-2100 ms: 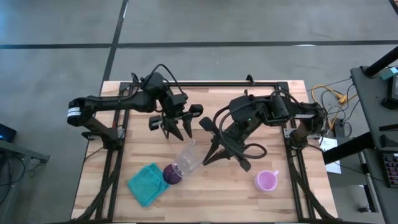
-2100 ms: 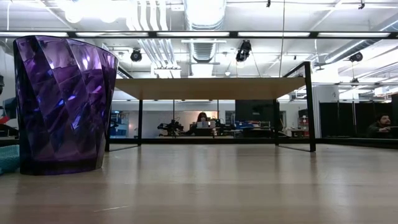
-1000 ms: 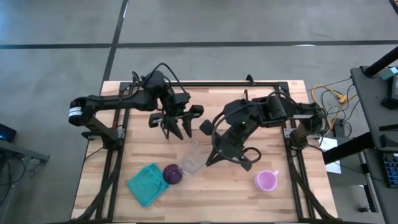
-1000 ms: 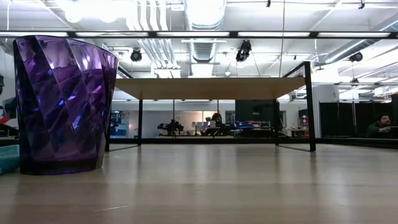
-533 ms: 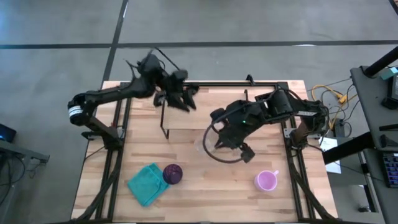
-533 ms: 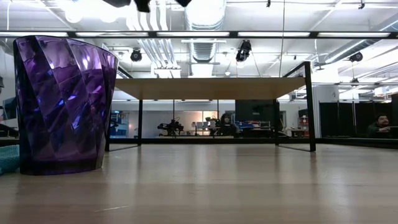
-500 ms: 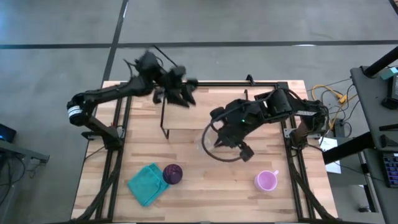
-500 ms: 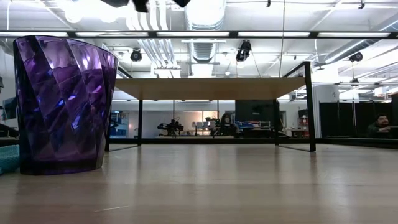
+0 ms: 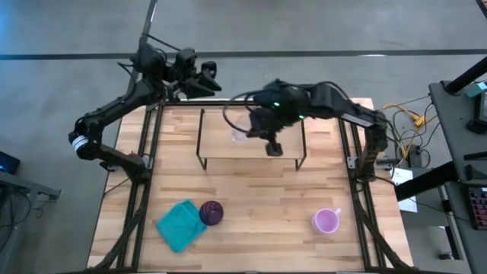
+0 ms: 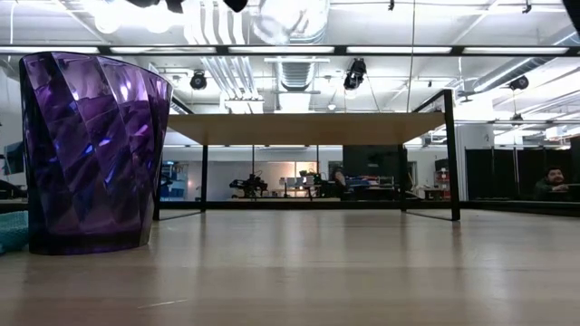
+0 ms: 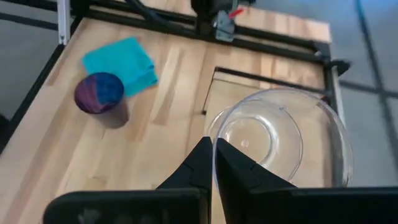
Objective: Stack small to large cups/mugs on shelf
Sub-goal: Put the transparent mug on the shelf
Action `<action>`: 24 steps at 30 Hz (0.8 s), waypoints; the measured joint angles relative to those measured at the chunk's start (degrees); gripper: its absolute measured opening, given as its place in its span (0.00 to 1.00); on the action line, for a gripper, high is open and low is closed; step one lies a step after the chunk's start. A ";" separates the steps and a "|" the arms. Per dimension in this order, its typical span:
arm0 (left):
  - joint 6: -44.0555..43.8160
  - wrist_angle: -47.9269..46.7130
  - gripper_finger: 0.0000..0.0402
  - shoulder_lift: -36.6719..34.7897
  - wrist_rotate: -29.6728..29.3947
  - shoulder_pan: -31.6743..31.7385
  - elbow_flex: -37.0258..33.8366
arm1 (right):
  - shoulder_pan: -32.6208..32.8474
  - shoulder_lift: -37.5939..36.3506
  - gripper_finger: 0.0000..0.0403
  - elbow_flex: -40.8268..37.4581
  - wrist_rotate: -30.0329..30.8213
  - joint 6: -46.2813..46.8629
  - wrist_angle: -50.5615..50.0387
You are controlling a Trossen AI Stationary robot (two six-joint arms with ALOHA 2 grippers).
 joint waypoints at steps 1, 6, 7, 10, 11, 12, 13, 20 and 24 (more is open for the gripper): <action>0.75 -0.01 0.31 -0.03 -0.01 0.80 0.14 | -0.82 0.76 0.02 -0.54 -1.16 -0.02 0.61; 4.44 0.03 0.31 -0.24 0.01 4.23 0.84 | -3.41 5.34 0.02 -1.18 -2.17 0.63 3.54; 5.22 0.03 0.31 -0.27 0.14 4.76 0.88 | -3.67 6.19 0.02 -0.78 -2.17 0.63 3.79; 7.93 0.00 0.31 -0.41 1.75 6.19 0.89 | -4.13 8.85 0.02 1.06 -2.15 0.65 4.50; 9.09 0.01 0.31 -0.54 1.94 6.63 0.89 | -4.26 9.64 0.02 1.68 -2.16 0.65 4.56; 10.44 0.03 0.31 -0.70 2.12 7.15 0.89 | -4.25 10.52 0.02 2.31 -2.16 0.65 4.64; 11.80 0.04 0.31 -0.91 2.13 7.70 0.89 | -4.28 11.40 0.02 2.93 -2.16 0.77 4.78; 17.71 0.04 0.31 -2.23 2.06 11.63 0.91 | -4.75 15.86 0.02 4.64 -2.12 3.49 5.70; 20.34 0.03 0.31 -2.80 1.76 13.61 0.91 | -4.88 16.93 0.02 4.71 -2.09 4.08 6.16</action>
